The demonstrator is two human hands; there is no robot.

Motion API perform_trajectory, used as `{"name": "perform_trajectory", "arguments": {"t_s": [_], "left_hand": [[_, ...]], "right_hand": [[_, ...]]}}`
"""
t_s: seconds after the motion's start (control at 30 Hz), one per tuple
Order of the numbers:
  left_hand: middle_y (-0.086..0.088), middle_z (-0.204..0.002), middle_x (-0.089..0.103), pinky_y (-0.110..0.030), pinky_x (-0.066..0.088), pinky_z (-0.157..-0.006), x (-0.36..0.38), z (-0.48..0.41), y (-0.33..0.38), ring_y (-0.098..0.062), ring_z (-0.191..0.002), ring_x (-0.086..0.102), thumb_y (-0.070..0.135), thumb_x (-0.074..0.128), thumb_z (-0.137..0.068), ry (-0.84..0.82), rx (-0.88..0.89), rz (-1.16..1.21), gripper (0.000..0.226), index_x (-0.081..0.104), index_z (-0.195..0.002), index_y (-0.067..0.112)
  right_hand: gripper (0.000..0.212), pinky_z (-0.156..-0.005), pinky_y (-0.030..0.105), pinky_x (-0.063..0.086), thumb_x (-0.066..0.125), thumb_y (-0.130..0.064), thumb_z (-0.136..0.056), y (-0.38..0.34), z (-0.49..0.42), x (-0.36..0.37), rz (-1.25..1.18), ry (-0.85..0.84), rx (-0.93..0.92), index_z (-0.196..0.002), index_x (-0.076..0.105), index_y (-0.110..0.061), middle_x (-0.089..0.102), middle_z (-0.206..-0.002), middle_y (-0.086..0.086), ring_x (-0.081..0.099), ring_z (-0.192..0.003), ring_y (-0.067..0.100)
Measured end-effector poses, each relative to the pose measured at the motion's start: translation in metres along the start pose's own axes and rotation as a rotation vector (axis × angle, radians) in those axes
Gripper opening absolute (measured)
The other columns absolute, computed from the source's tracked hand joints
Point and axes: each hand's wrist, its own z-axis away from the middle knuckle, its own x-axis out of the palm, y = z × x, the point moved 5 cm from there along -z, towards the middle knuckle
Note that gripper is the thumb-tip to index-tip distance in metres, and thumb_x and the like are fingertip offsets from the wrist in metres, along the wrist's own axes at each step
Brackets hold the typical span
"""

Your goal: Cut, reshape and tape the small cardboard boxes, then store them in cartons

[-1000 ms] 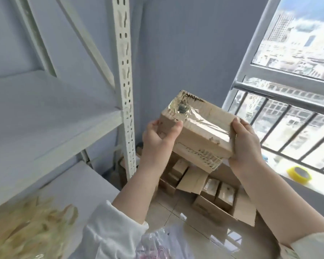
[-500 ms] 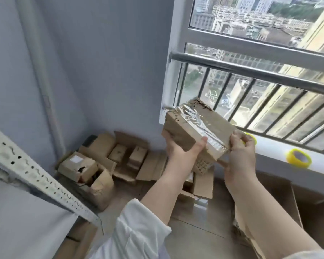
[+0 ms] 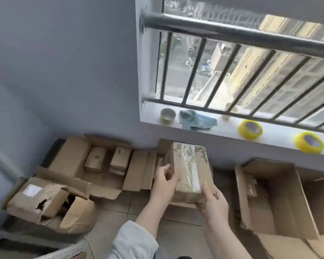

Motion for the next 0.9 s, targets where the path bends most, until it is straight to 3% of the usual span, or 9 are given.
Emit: {"name": "perform_trajectory", "arguments": {"t_s": [0.17, 0.23, 0.33, 0.4, 0.53, 0.67, 0.73, 0.9], "left_hand": [[0.013, -0.137, 0.037, -0.025, 0.03, -0.108, 0.014, -0.072, -0.061, -0.005, -0.126, 0.038, 0.054, 0.064, -0.077, -0.118, -0.15, -0.02, 0.09, 0.02, -0.148, 0.021], [0.015, -0.14, 0.037, -0.029, 0.03, -0.111, 0.019, -0.108, -0.095, -0.005, -0.127, 0.039, 0.054, 0.072, -0.069, -0.154, -0.202, -0.049, 0.104, 0.013, -0.149, 0.024], [0.015, -0.141, 0.038, -0.026, 0.032, -0.107, 0.027, -0.181, -0.151, -0.002, -0.125, 0.04, 0.026, 0.068, -0.083, -0.155, -0.202, -0.092, 0.087, 0.011, -0.149, 0.028], [0.014, -0.142, 0.038, -0.021, 0.032, -0.103, 0.03, -0.234, -0.188, 0.0, -0.124, 0.04, 0.021, 0.064, -0.087, -0.144, -0.187, -0.115, 0.079, 0.014, -0.149, 0.028], [0.015, -0.141, 0.038, -0.024, 0.029, -0.11, 0.036, -0.32, -0.253, 0.0, -0.128, 0.037, 0.019, 0.061, -0.089, -0.14, -0.133, -0.167, 0.075, 0.015, -0.148, 0.028], [0.011, -0.144, 0.039, -0.03, 0.029, -0.112, 0.039, -0.387, -0.305, -0.003, -0.13, 0.038, 0.018, 0.061, -0.089, -0.102, -0.074, -0.17, 0.073, 0.018, -0.147, 0.029], [0.01, -0.145, 0.038, -0.036, 0.03, -0.113, 0.041, -0.408, -0.32, -0.006, -0.132, 0.037, 0.021, 0.062, -0.088, -0.097, -0.072, -0.185, 0.076, 0.016, -0.148, 0.03], [0.012, -0.144, 0.039, -0.033, 0.03, -0.112, 0.036, -0.434, -0.348, -0.007, -0.131, 0.039, 0.019, 0.059, -0.09, -0.096, -0.089, -0.236, 0.072, 0.017, -0.147, 0.03]], "right_hand": [[0.042, -0.089, 0.043, 0.051, 0.069, -0.021, -0.084, 0.048, -0.088, 0.014, 0.013, 0.072, 0.114, -0.121, 0.056, -0.008, 0.063, -0.111, 0.009, 0.062, -0.102, 0.027], [0.036, -0.092, 0.043, 0.048, 0.07, -0.019, -0.083, 0.072, -0.128, 0.02, 0.046, 0.104, 0.127, -0.116, 0.057, -0.009, 0.063, -0.109, 0.01, 0.06, -0.104, 0.028], [0.026, -0.098, 0.044, 0.046, 0.069, -0.016, -0.083, 0.113, -0.204, 0.032, 0.069, 0.092, 0.13, -0.106, 0.057, -0.014, 0.063, -0.102, 0.006, 0.06, -0.103, 0.025], [0.025, -0.098, 0.045, 0.046, 0.069, -0.016, -0.083, 0.15, -0.258, 0.041, 0.092, 0.087, 0.131, -0.104, 0.056, -0.015, 0.062, -0.099, 0.002, 0.061, -0.098, 0.021], [0.027, -0.098, 0.041, 0.046, 0.07, -0.013, -0.082, 0.208, -0.345, 0.058, 0.108, 0.065, 0.116, -0.104, 0.056, -0.01, 0.061, -0.099, 0.003, 0.059, -0.092, 0.016], [0.02, -0.097, 0.04, 0.046, 0.071, -0.015, -0.082, 0.246, -0.417, 0.074, 0.151, 0.049, 0.065, -0.089, 0.053, -0.021, 0.059, -0.095, -0.001, 0.058, -0.094, 0.018], [0.022, -0.098, 0.041, 0.046, 0.07, -0.017, -0.082, 0.261, -0.439, 0.079, 0.138, 0.039, 0.072, -0.086, 0.051, -0.026, 0.06, -0.097, -0.001, 0.059, -0.095, 0.018], [0.021, -0.099, 0.04, 0.046, 0.07, -0.013, -0.082, 0.29, -0.465, 0.088, 0.158, 0.008, 0.102, -0.09, 0.052, -0.023, 0.061, -0.099, -0.001, 0.06, -0.102, 0.02]]}}
